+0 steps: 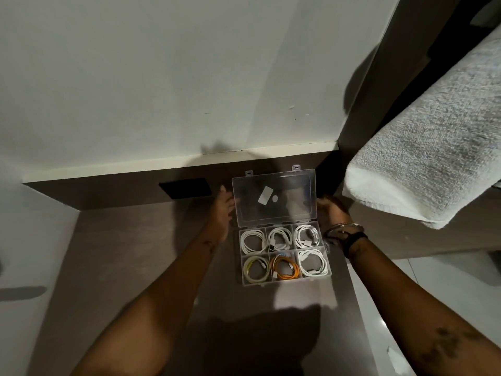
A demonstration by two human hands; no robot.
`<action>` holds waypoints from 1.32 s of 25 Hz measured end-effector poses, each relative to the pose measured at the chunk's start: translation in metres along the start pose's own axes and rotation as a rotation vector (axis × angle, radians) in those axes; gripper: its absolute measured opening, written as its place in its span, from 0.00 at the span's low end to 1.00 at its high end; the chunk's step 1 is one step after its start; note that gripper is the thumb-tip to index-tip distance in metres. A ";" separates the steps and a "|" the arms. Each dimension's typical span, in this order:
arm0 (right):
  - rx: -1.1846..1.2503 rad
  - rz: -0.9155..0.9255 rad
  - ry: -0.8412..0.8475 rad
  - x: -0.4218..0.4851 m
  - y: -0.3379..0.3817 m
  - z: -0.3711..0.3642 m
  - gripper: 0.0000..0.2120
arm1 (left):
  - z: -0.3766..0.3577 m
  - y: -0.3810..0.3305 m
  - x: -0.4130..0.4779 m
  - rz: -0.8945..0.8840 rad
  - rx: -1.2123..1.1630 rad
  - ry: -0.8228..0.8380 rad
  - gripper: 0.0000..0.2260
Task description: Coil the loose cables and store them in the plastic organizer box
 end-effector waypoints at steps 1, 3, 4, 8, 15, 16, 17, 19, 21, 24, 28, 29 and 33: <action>0.007 0.028 0.029 -0.002 0.002 0.004 0.11 | -0.001 -0.006 -0.003 -0.060 -0.032 0.011 0.27; -0.093 0.118 0.043 -0.015 0.000 0.019 0.14 | 0.007 -0.014 -0.020 -0.195 -0.063 -0.040 0.27; -0.110 0.157 0.076 -0.022 -0.004 0.026 0.16 | 0.012 -0.009 -0.030 -0.234 -0.019 -0.028 0.26; -0.787 0.478 0.263 -0.058 -0.042 0.040 0.16 | 0.016 0.048 -0.088 -0.484 0.747 0.437 0.15; -1.471 0.823 0.103 -0.048 -0.086 0.026 0.21 | -0.006 0.101 -0.095 -0.881 1.441 0.514 0.23; -1.472 0.801 0.087 -0.045 -0.083 0.024 0.20 | -0.009 0.104 -0.094 -0.920 1.483 0.504 0.23; -1.501 0.782 0.073 -0.041 -0.083 0.022 0.21 | -0.012 0.107 -0.093 -0.970 1.513 0.483 0.22; -1.572 0.765 0.052 -0.038 -0.085 0.018 0.22 | -0.015 0.114 -0.092 -1.108 1.543 0.420 0.19; -1.600 0.785 0.034 -0.036 -0.090 0.016 0.23 | -0.013 0.124 -0.090 -1.202 1.572 0.372 0.18; -1.590 0.778 0.003 -0.033 -0.088 0.013 0.19 | -0.008 0.137 -0.087 -1.244 1.577 0.349 0.16; -1.575 0.735 -0.004 -0.033 -0.087 0.006 0.17 | -0.019 0.130 -0.088 -1.088 1.578 0.372 0.16; -1.553 0.746 -0.017 -0.032 -0.077 0.002 0.16 | -0.023 0.121 -0.088 -1.107 1.605 0.366 0.16; -1.577 0.754 -0.136 -0.057 -0.069 -0.016 0.17 | -0.026 0.090 -0.104 -1.103 1.621 0.201 0.20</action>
Point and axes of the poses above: each hand's wrist, its own x-axis towards the middle knuckle, its own z-axis out of the back of the hand, y = z × x, the point moved 4 cm from there along x, towards the middle knuckle, and after that the axes turned 11 degrees about -z, right-handed, at the moved point
